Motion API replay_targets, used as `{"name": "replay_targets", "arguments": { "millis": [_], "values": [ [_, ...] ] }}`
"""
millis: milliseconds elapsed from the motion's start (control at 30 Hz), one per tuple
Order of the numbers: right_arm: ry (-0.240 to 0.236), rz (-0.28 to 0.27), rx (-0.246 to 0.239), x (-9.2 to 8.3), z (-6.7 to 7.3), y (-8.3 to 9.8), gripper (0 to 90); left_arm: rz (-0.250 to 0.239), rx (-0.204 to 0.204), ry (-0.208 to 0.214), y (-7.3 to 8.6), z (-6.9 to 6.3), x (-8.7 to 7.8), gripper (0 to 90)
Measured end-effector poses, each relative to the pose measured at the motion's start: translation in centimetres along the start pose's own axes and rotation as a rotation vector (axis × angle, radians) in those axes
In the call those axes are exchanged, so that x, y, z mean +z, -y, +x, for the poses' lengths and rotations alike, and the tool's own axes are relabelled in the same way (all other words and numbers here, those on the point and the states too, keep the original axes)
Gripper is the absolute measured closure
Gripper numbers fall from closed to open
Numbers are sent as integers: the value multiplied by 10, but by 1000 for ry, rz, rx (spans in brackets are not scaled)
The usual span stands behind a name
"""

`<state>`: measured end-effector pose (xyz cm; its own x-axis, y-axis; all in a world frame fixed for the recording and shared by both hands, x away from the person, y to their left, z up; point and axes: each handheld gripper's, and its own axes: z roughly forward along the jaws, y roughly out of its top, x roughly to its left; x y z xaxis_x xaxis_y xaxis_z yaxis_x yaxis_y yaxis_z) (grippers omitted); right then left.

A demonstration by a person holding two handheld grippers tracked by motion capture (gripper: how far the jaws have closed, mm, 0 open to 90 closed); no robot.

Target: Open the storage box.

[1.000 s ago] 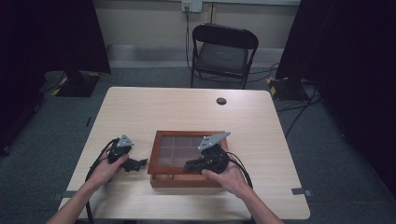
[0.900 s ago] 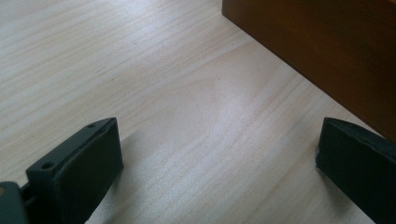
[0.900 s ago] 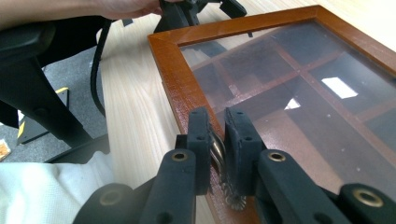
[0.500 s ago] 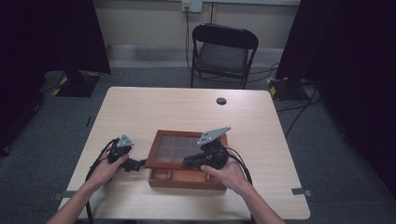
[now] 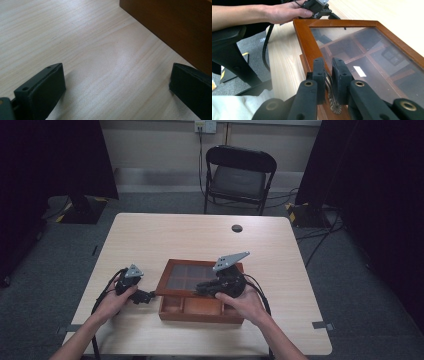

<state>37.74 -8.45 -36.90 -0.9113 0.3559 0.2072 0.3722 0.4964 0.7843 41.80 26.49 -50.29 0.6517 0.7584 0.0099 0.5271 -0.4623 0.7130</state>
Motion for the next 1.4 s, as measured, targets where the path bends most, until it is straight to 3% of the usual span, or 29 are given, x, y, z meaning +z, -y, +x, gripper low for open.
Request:
{"name": "replay_targets", "arguments": {
  "millis": [833, 1400],
  "values": [
    [29, 5, 4, -4, 1, -9, 822, 1, -1, 1, 0, 0, 0, 0],
    [54, -24, 4, -11, -1, -20, 823, -5, -11, 2, 0, -1, 0, 0]
  ]
}}
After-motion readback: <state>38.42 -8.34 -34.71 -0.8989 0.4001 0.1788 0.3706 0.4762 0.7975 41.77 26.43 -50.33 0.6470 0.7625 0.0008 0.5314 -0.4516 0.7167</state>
